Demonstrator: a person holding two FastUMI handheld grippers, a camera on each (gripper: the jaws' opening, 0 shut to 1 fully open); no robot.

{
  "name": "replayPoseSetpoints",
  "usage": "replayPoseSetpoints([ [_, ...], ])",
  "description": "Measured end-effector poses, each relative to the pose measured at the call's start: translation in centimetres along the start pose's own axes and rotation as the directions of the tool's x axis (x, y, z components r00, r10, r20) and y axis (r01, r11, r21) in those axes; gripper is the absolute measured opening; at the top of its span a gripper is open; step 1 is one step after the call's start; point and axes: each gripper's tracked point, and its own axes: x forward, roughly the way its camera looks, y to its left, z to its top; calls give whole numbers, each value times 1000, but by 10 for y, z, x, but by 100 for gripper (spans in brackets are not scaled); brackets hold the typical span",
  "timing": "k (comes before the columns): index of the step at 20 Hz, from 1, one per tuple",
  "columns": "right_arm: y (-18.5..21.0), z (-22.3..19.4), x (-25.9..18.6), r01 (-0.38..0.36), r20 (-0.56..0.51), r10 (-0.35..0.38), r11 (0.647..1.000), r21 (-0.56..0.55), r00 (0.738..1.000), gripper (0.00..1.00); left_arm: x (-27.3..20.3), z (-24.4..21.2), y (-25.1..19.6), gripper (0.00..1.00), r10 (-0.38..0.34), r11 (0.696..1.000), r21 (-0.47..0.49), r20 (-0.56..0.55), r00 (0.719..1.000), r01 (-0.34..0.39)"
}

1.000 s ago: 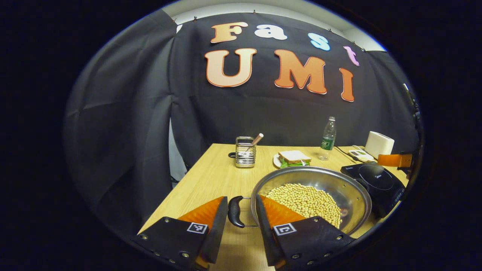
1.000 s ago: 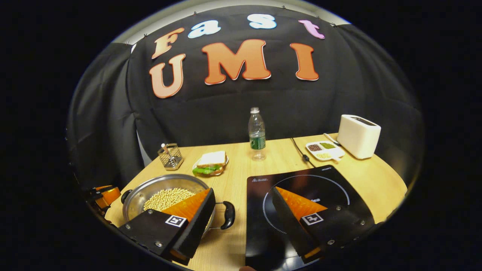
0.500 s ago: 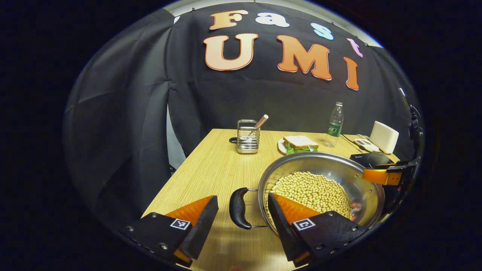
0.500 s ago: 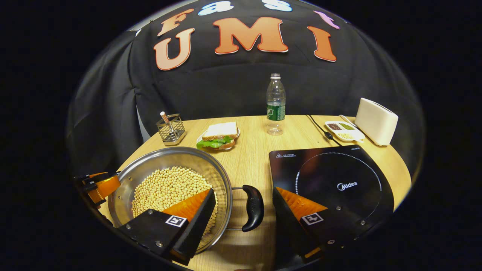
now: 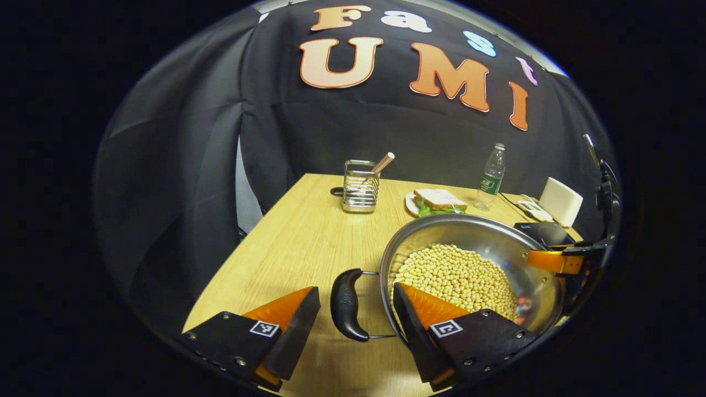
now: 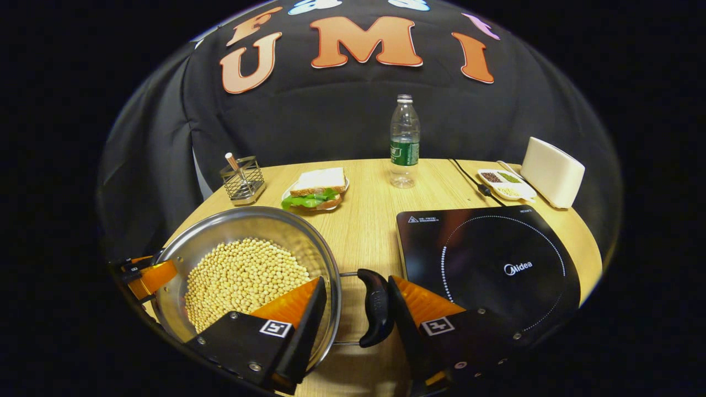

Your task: First push the handle of the pot to place it horizontally, then grasp the pot with both hands and set it on the induction cooktop.

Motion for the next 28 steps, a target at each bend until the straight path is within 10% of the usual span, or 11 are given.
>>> replayPoseSetpoints([
  [4,4,1,0,-5,16,5,1000,-23,1000,65,4,-2,-8,85,-38,998,-54,-11,999,38],
  [6,4,1,0,-11,22,12,1000,-25,1000,61,4,-5,-8,64,-19,999,-43,-32,999,18],
  [12,10,5,-4,-55,8,55,998,11,998,50,-6,-2,-4,51,48,996,-77,-37,998,-50],
  [28,-60,63,-68,-59,144,49,996,61,988,49,-51,70,-90,53,6,1000,-6,84,996,-6],
])
